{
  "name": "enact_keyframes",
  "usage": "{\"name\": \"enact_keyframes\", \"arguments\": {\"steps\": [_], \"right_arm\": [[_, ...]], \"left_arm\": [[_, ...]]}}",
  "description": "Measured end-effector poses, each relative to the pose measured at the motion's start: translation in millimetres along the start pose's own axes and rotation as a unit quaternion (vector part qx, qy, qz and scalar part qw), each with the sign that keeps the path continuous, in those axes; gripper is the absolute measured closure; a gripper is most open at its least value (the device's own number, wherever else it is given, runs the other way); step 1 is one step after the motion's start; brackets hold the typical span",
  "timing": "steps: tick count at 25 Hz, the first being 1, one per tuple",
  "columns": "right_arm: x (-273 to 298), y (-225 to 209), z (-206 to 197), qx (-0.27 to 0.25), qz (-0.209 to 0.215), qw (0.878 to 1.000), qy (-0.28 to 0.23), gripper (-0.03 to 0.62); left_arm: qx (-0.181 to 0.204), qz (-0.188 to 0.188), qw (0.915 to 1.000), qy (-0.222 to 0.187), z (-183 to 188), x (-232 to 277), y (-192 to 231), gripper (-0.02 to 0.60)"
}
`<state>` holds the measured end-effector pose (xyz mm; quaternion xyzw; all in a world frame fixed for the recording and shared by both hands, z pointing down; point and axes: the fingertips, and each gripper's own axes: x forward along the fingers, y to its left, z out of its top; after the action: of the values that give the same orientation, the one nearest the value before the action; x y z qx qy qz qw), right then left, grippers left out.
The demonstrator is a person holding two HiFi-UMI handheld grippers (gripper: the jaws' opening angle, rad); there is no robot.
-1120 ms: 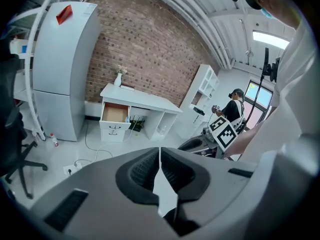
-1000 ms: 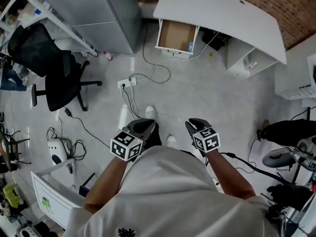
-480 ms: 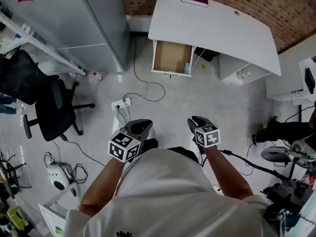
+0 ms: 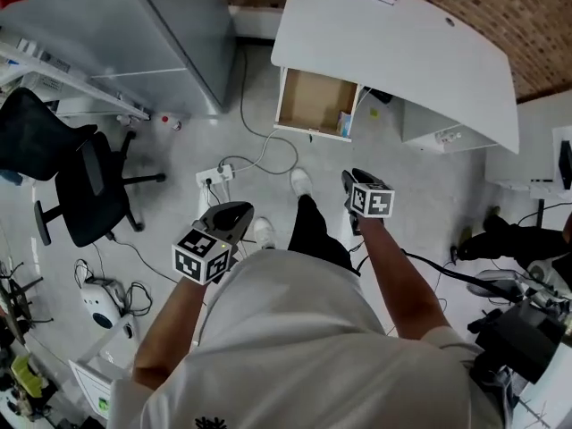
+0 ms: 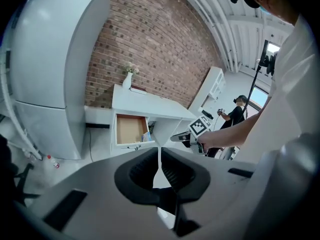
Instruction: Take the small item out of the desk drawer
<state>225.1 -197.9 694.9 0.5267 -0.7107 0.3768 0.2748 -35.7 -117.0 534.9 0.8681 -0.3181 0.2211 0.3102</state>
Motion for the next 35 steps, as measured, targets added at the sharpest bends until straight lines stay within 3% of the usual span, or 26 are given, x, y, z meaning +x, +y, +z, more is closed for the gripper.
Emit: {"name": "enact_keyframes", "arguments": {"steps": [3,9,15,21,31,35], "right_arm": [[40,-33,29,0.000,-0.015,1.000,0.014,0.443],[127,-94,70,0.013,-0.029,0.998,0.054,0.430],[199,-127,74,0.014,-0.020,0.994,0.103,0.420],[255,-149,64,0.016,-0.025,0.990,0.138,0.400],[288,-163,68,0.023,-0.036,0.985,0.170,0.399],[294,-167,67,0.032,-0.049,0.983,0.176,0.459]], "left_arm": [[-0.025,0.025,0.9994,-0.001,27,18,16,0.552],[-0.023,0.044,0.9987,0.011,86,68,32,0.552],[-0.039,0.060,0.9970,0.026,124,113,47,0.552],[-0.058,0.070,0.9951,0.036,130,148,67,0.552],[-0.077,0.094,0.9915,0.047,138,162,82,0.552],[-0.076,0.097,0.9909,0.054,137,161,84,0.552]]}}
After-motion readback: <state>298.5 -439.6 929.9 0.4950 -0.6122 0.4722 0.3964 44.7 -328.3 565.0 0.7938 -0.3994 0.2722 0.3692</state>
